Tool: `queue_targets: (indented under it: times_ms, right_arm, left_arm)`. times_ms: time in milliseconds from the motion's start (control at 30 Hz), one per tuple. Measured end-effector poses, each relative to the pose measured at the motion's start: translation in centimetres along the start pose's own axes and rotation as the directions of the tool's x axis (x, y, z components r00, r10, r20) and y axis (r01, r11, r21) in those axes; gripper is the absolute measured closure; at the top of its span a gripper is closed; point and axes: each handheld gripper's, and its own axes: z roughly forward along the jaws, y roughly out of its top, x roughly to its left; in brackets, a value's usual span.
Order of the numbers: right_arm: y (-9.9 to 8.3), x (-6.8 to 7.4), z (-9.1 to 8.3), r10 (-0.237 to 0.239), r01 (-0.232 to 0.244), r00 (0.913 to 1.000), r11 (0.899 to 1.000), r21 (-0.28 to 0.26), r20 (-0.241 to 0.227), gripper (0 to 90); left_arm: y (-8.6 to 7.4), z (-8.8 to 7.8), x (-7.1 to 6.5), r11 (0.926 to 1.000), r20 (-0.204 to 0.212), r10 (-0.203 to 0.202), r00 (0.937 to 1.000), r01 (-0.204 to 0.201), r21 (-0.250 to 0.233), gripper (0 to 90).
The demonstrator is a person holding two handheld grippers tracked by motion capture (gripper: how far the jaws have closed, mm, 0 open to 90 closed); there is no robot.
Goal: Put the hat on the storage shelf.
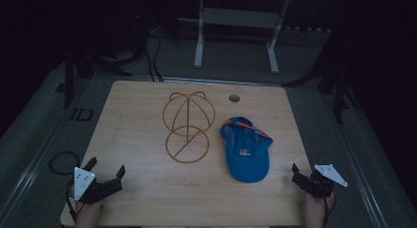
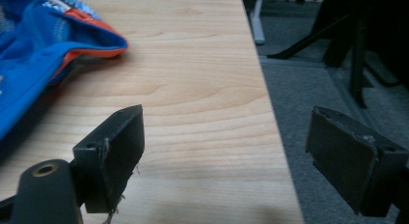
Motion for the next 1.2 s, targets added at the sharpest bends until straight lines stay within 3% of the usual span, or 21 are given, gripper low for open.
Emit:
queue_targets:
  times_ms: [100, 167, 267, 333, 533, 633, 700, 800, 1000, 1200]
  right_arm:
    - [0.0, 0.1, 0.0, -0.009, 0.009, 0.9999, 1.0, 0.005, -0.006, 13.7]
    - [0.0, 0.2, 0.0, -0.022, 0.022, 0.9997, 1.0, 0.005, -0.004, 13.7]
    - [0.2, 0.4, 0.2, -0.037, 0.038, 0.9987, 0.999, 0.026, -0.036, 13.7]
    - [0.5, 0.6, 0.4, -0.064, 0.066, 0.9964, 0.997, 0.042, -0.055, 13.7]
    - [2.0, 1.1, 1.3, -0.057, 0.069, 0.9882, 0.995, 0.077, -0.142, 13.7]
    - [3.2, 1.6, 1.7, -0.073, 0.087, 0.9829, 0.993, 0.077, -0.169, 13.7]
    - [4.0, 1.9, 2.0, -0.074, 0.089, 0.9797, 0.993, 0.073, -0.186, 13.6]
    - [5.6, 2.6, 2.6, -0.084, 0.103, 0.9714, 0.992, 0.075, -0.222, 13.4]
    - [8.6, 4.2, 3.3, -0.116, 0.136, 0.9563, 0.989, 0.059, -0.269, 13.1]
    - [11.2, 5.3, 4.0, -0.115, 0.131, 0.9429, 0.991, 0.03, -0.313, 13.1]
  left_arm:
    - [0.0, 0.0, -0.1, 1.0, -0.002, 0.005, 1.0, -0.005, 0.005, 0.4]
    - [0.1, 0.1, -0.1, 0.9999, -0.024, 0.003, 0.9997, -0.003, 0.013, 0.4]
    - [0.1, 0.2, -0.3, 0.9999, -0.047, -0.003, 0.9989, 0.004, 0.015, 0.3]
    - [0.2, 0.1, -0.4, 1.0, -0.034, -0.009, 0.9994, 0.009, 0.002, 0.4]
    - [0.7, -0.1, -1.0, 0.9995, 0.003, -0.025, 0.9997, 0.025, -0.02, 0.4]
    - [0.9, -0.1, -1.4, 0.9994, 0.018, 0.031, 0.9994, -0.031, -0.019, 0.4]
    - [0.8, 0.1, -1.6, 0.9991, 0.045, 0.043, 0.9981, -0.042, -0.006, 0.4]
    - [0.7, 0.3, -1.9, 0.9976, 0.048, 0.066, 0.9966, -0.067, 0.015, 0.4]
    - [0.7, 0.5, -2.2, 0.998, 0.086, 0.053, 0.9949, -0.055, 0.03, 1.3]
    - [0.9, 0.4, -2.5, 0.9992, 0.108, 0.034, 0.9936, -0.036, 0.015, 1.3]
